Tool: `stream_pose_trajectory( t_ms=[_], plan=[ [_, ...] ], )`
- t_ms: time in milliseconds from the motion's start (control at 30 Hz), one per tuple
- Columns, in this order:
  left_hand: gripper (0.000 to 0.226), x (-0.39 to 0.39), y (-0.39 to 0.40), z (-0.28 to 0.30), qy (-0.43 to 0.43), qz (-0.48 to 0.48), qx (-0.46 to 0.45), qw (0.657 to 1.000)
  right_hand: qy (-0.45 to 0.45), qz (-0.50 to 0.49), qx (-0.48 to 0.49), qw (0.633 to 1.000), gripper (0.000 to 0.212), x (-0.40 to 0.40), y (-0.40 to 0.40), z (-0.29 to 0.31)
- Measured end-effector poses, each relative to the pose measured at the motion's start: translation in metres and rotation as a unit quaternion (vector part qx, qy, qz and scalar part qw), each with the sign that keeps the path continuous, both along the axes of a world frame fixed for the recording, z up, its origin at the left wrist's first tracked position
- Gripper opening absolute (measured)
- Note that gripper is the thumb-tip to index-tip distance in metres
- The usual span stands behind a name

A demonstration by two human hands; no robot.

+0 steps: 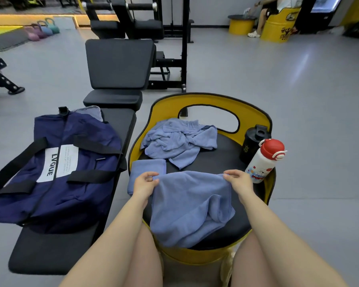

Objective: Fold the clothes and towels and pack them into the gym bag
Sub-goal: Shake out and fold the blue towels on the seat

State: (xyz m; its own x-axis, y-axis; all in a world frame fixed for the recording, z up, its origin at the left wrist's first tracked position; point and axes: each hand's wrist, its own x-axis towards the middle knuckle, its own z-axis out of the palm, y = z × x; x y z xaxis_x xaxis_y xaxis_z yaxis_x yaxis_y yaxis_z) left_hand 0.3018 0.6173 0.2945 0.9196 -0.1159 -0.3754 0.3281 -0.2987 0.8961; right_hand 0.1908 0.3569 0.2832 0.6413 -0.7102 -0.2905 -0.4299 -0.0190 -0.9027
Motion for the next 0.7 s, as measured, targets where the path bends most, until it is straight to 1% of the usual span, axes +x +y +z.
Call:
stream_pose_trajectory(
  t_ms=[233, 367, 467, 567, 667, 700],
  plan=[
    [0.021, -0.011, 0.003, 0.046, -0.059, 0.003, -0.085, 0.995, -0.086, 0.009, -0.044, 0.995, 0.011, -0.010, 0.013, 0.060],
    [0.018, -0.012, 0.008, 0.085, -0.111, 0.008, -0.126, 0.986, -0.144, 0.020, -0.065, 0.987, 0.018, -0.015, 0.014, 0.099],
    [0.013, -0.012, 0.014, 0.115, -0.165, 0.031, -0.134, 0.977, -0.177, 0.023, -0.085, 0.980, 0.018, -0.019, 0.013, 0.128],
    [0.013, -0.010, 0.022, 0.140, -0.221, 0.046, -0.104, 0.969, -0.203, 0.001, -0.114, 0.972, 0.011, -0.022, 0.010, 0.151],
    [0.011, -0.002, 0.032, 0.158, -0.246, 0.047, -0.101, 0.963, -0.203, -0.008, -0.157, 0.966, 0.002, -0.024, 0.006, 0.171],
    [0.014, 0.000, 0.034, 0.165, -0.253, 0.043, -0.102, 0.961, -0.204, -0.011, -0.163, 0.965, 0.003, -0.024, 0.004, 0.177]
  ],
)
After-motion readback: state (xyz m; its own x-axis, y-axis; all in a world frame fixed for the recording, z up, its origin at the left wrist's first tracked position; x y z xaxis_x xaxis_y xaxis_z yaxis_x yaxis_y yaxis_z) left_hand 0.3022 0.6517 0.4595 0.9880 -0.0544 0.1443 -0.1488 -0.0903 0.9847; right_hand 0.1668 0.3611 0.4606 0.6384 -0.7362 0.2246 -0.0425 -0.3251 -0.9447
